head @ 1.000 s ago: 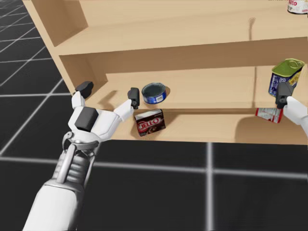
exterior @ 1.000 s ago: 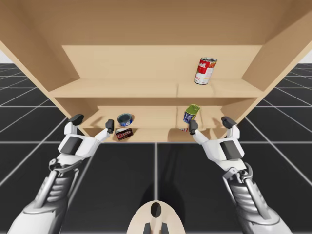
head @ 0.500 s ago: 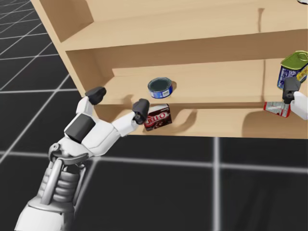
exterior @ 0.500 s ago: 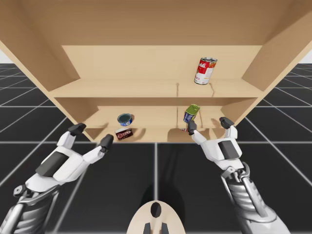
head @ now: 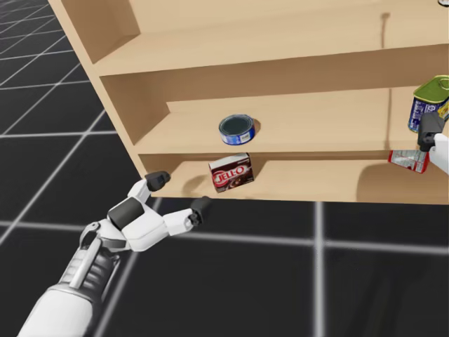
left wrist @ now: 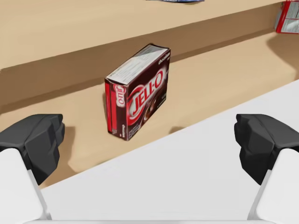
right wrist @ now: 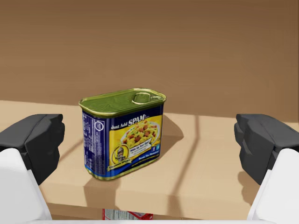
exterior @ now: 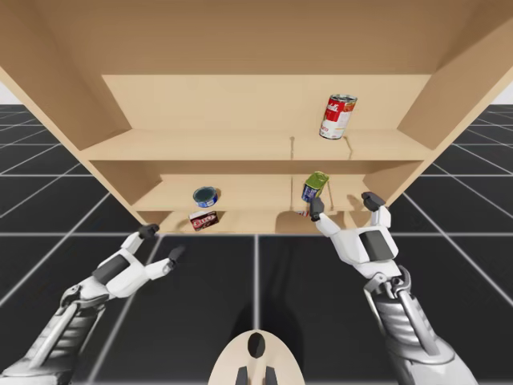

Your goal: Find the pudding box on the shelf and bring it to me.

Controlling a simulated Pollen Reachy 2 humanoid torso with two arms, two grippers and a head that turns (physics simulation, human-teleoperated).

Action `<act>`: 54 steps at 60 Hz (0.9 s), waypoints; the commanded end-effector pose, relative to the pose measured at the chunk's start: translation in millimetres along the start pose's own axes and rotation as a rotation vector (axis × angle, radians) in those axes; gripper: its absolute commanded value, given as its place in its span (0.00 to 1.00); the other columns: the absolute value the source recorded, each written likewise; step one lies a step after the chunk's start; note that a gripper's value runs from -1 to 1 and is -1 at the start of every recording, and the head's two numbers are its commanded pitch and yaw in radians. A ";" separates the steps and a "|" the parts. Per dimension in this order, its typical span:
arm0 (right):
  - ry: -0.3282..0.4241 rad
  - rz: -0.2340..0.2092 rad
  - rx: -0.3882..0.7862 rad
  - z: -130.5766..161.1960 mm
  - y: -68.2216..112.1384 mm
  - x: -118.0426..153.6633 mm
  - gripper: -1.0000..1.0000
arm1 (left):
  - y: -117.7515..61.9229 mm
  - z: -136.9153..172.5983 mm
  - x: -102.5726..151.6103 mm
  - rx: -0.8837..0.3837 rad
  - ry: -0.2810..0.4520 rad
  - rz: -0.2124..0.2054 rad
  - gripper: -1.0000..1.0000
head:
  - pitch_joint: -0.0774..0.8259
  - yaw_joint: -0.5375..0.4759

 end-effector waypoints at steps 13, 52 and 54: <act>0.000 -0.018 -0.002 0.0 1.4 -0.9 0.00 | 25.8 -59.3 -14.1 -0.033 0.087 0.001 0.00 | 0.75 0.81; -0.009 -0.024 -0.001 0.9 -2.0 1.1 0.00 | 13.0 -128.9 -26.5 -0.062 0.133 0.011 0.00 | 0.76 0.79; -0.009 -0.024 -0.001 0.9 -2.1 1.1 0.00 | 13.1 -128.8 -27.1 -0.062 0.135 0.013 0.00 | 0.76 0.79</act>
